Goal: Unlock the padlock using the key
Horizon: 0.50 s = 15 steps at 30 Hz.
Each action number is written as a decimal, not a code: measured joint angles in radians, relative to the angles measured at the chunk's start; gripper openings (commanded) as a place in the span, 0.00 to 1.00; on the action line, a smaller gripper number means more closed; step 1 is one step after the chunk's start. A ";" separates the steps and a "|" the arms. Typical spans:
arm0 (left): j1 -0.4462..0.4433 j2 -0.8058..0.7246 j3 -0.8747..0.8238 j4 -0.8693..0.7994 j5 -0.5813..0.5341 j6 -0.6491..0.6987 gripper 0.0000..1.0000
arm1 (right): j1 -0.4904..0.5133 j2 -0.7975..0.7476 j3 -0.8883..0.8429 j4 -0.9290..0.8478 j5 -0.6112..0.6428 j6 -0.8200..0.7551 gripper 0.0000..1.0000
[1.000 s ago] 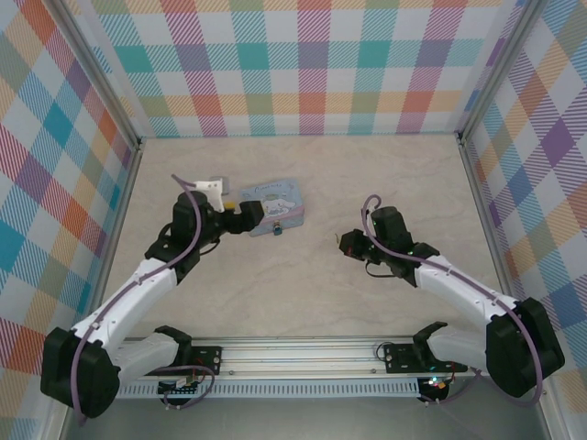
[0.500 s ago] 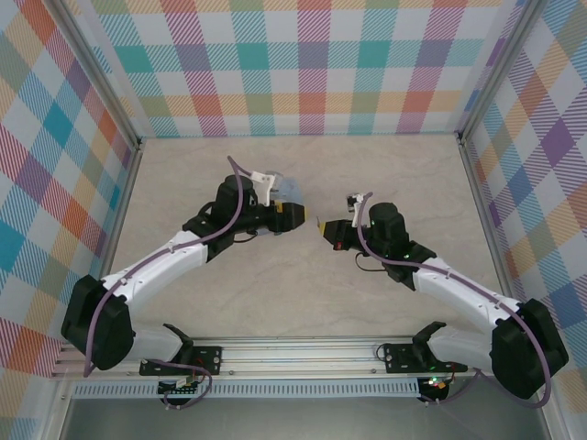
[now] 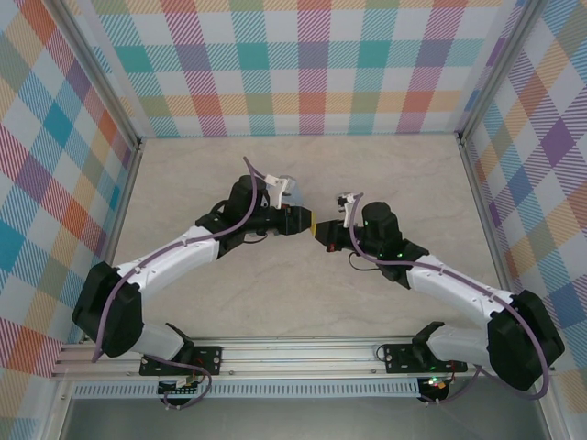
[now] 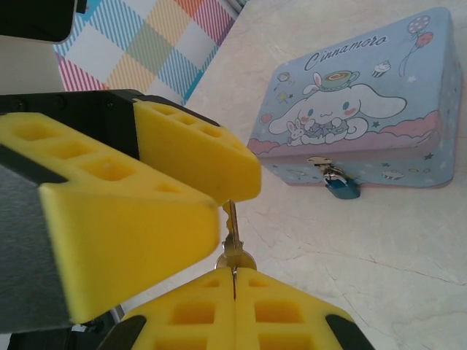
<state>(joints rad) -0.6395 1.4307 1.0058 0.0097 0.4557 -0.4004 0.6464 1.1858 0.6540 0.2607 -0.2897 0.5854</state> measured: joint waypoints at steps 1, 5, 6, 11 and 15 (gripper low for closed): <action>0.000 0.001 0.000 0.000 0.000 0.000 0.39 | 0.002 0.001 0.001 0.002 0.000 0.000 0.00; 0.000 0.002 0.002 0.000 -0.001 -0.002 0.29 | 0.006 0.003 0.003 0.014 0.000 0.000 0.00; 0.000 0.002 0.002 0.000 -0.001 -0.002 0.26 | 0.008 0.003 0.003 0.016 0.000 0.000 0.00; 0.000 0.003 0.002 -0.002 -0.008 -0.002 0.06 | 0.010 0.005 0.003 0.021 0.000 0.000 0.00; -0.007 -0.004 0.002 0.012 -0.011 0.003 0.00 | 0.010 0.002 0.003 0.010 0.008 0.000 0.10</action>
<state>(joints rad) -0.6468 1.4265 1.0073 0.0219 0.4450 -0.3977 0.6559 1.1877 0.6567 0.2707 -0.2821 0.5854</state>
